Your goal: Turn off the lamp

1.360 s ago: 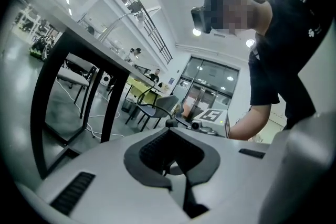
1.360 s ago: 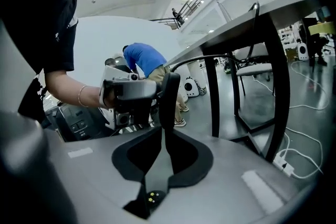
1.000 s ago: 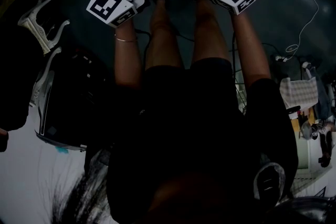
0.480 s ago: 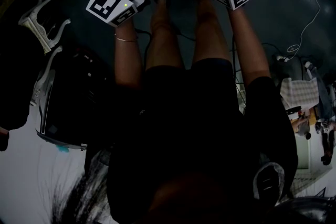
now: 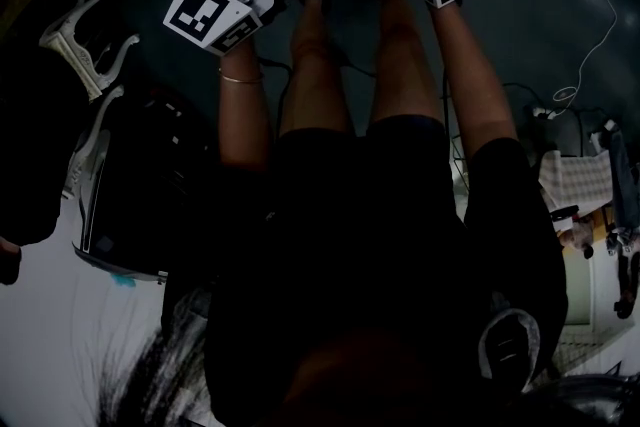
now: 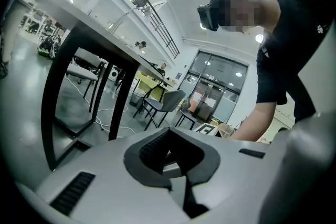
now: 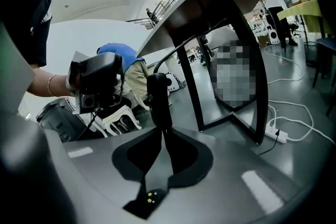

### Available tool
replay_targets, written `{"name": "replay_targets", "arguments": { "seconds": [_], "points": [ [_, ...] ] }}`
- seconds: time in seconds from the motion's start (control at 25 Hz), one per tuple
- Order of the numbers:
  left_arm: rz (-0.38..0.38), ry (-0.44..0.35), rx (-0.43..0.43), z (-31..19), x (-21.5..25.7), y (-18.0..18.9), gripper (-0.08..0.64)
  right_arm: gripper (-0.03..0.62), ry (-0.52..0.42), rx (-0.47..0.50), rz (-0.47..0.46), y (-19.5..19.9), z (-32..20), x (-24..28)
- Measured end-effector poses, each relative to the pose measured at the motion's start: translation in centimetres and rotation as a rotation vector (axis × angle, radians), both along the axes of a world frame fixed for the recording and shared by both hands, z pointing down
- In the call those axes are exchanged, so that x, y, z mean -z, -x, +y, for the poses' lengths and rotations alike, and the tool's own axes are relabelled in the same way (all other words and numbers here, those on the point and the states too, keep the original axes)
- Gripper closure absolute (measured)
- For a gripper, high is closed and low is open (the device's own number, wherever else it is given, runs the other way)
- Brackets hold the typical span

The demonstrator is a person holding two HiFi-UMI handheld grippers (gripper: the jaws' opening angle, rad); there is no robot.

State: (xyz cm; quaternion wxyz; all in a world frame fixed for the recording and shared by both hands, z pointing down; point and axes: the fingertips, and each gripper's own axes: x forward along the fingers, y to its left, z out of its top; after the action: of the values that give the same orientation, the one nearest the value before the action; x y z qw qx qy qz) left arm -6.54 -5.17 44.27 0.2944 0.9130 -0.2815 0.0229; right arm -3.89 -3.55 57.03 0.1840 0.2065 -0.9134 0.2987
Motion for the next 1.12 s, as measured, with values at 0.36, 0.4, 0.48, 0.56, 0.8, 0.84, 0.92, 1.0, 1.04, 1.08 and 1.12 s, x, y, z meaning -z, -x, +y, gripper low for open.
{"name": "replay_targets", "arguments": {
  "seconds": [0.36, 0.4, 0.48, 0.56, 0.8, 0.84, 0.92, 1.0, 1.04, 1.08, 1.12],
  "points": [
    [-0.077, -0.032, -0.007, 0.2, -1.2, 0.2, 0.554, 0.561, -0.02, -0.093, 0.007, -0.8, -1.0, -2.0],
    [-0.076, -0.023, 0.003, 0.2, -1.3, 0.1, 0.554, 0.561, -0.022, -0.096, 0.012, -0.8, -1.0, -2.2],
    [-0.073, -0.013, 0.02, 0.1, -1.5, 0.2, 0.554, 0.561, -0.024, -0.111, 0.021, -1.1, -1.1, -2.6],
    [-0.065, -0.022, 0.024, 0.1, -1.5, 0.1, 0.554, 0.561, -0.02, -0.136, 0.023, -1.6, -1.2, -3.0],
    [-0.058, -0.021, 0.025, 0.0, -1.5, 0.1, 0.554, 0.561, -0.007, -0.19, 0.033, -2.8, -1.8, -4.1],
    [-0.058, -0.03, 0.018, 0.1, -1.6, 0.2, 0.554, 0.561, -0.004, -0.198, 0.035, -2.9, -1.9, -4.3],
    [-0.061, -0.041, 0.014, 0.0, -1.6, 0.3, 0.554, 0.561, 0.008, -0.212, 0.042, -3.1, -2.1, -4.6],
    [-0.06, -0.042, 0.023, -0.2, -1.5, 0.3, 0.554, 0.561, 0.015, -0.213, 0.055, -3.3, -2.3, -5.1],
    [-0.059, -0.044, 0.025, -0.3, -1.5, 0.3, 0.554, 0.561, 0.015, -0.212, 0.064, -3.4, -2.3, -5.2],
    [-0.059, -0.048, 0.025, -0.3, -1.4, 0.3, 0.554, 0.561, 0.013, -0.213, 0.075, -3.6, -2.4, -5.4],
    [-0.058, -0.05, 0.023, -0.4, -1.3, 0.2, 0.554, 0.561, 0.01, -0.217, 0.085, -3.7, -2.4, -5.4]
  ]
}}
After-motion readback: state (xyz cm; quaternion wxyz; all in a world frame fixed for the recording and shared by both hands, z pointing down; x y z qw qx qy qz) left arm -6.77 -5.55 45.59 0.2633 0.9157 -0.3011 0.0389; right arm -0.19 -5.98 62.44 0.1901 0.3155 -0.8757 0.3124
